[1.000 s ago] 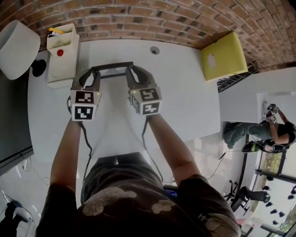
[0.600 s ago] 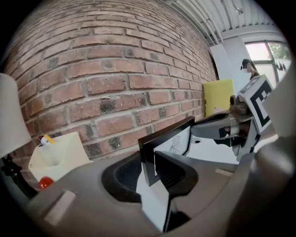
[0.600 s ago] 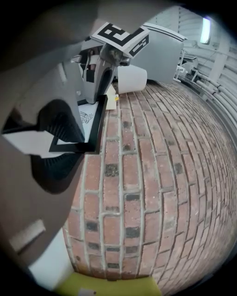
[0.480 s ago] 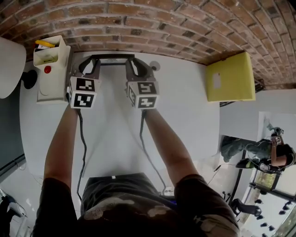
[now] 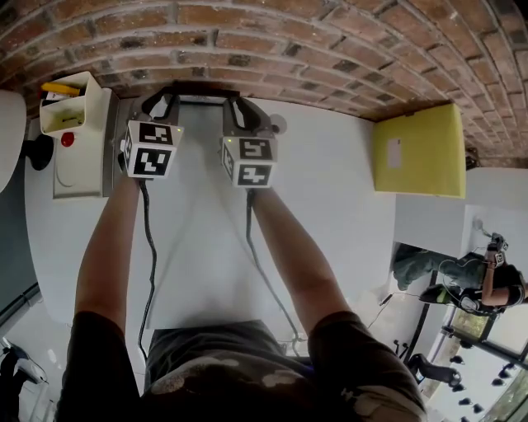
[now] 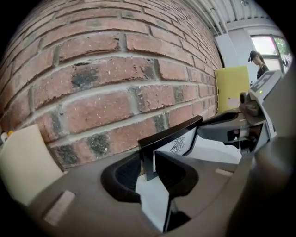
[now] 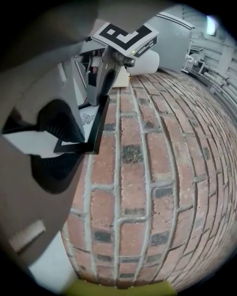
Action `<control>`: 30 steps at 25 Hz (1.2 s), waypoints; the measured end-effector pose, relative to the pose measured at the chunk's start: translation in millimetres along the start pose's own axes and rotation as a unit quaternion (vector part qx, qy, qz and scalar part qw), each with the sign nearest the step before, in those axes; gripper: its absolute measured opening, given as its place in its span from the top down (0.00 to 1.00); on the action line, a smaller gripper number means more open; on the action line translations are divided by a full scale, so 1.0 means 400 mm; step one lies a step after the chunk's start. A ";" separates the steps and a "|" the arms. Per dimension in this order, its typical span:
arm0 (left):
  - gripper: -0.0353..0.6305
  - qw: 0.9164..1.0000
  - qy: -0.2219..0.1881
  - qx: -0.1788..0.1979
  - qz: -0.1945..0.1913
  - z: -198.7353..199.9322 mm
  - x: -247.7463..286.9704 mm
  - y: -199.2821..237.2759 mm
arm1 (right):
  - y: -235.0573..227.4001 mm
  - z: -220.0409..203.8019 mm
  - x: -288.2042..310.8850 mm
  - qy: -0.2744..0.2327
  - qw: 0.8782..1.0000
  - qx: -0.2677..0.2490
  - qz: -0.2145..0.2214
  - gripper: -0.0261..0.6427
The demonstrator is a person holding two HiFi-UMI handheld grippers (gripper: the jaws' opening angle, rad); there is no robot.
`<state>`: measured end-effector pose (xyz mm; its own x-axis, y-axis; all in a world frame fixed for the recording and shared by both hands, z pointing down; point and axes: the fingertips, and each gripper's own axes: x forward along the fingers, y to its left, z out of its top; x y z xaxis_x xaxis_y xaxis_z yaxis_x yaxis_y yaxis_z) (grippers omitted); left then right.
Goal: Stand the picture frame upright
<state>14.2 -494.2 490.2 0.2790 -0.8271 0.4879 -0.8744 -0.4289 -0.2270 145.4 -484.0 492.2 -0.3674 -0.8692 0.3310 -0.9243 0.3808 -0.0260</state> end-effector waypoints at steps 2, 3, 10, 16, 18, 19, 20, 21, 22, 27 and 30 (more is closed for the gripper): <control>0.79 1.000 0.000 0.000 0.002 -0.003 0.010 0.001 | -0.004 -0.001 0.009 0.001 1.000 -0.003 0.000 0.84; 0.79 1.000 0.001 -0.003 0.004 -0.006 0.014 0.002 | -0.005 -0.001 0.012 0.001 1.000 -0.004 0.001 0.84; 0.79 1.000 0.004 -0.015 0.013 -0.012 0.031 0.011 | -0.013 0.008 0.037 0.013 1.000 0.001 0.010 0.84; 0.78 0.999 0.030 -0.016 0.004 -0.001 0.047 0.021 | -0.020 0.016 0.055 0.029 0.999 0.004 0.018 0.84; 0.78 0.999 0.038 -0.014 0.005 0.000 0.051 0.023 | -0.020 0.019 0.060 0.033 0.999 0.004 0.022 0.83; 0.78 0.999 0.040 -0.012 0.006 0.001 0.052 0.023 | -0.020 0.019 0.061 0.034 0.999 0.003 0.023 0.82; 0.78 0.999 0.041 -0.011 0.006 0.002 0.053 0.022 | -0.020 0.020 0.062 0.034 0.999 0.001 0.023 0.81; 0.77 0.999 0.041 -0.011 0.006 0.003 0.054 0.022 | -0.019 0.020 0.062 0.034 0.999 0.000 0.024 0.81; 0.77 0.999 0.040 -0.011 0.004 0.004 0.054 0.020 | -0.019 0.020 0.061 0.035 0.999 0.000 0.025 0.80; 0.59 0.999 0.040 -0.016 -0.015 0.012 0.055 -0.007 | -0.006 0.017 0.055 0.034 0.999 -0.013 0.030 0.76; 0.56 0.999 0.039 -0.019 -0.013 0.013 0.054 -0.011 | -0.002 0.020 0.053 0.032 0.999 -0.012 0.031 0.74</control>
<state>26.1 -511.9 497.3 0.2722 -0.7842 0.5577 -0.8818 -0.4353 -0.1817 137.6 -505.3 491.7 -0.4158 -0.8218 0.3896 -0.8971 0.4411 -0.0269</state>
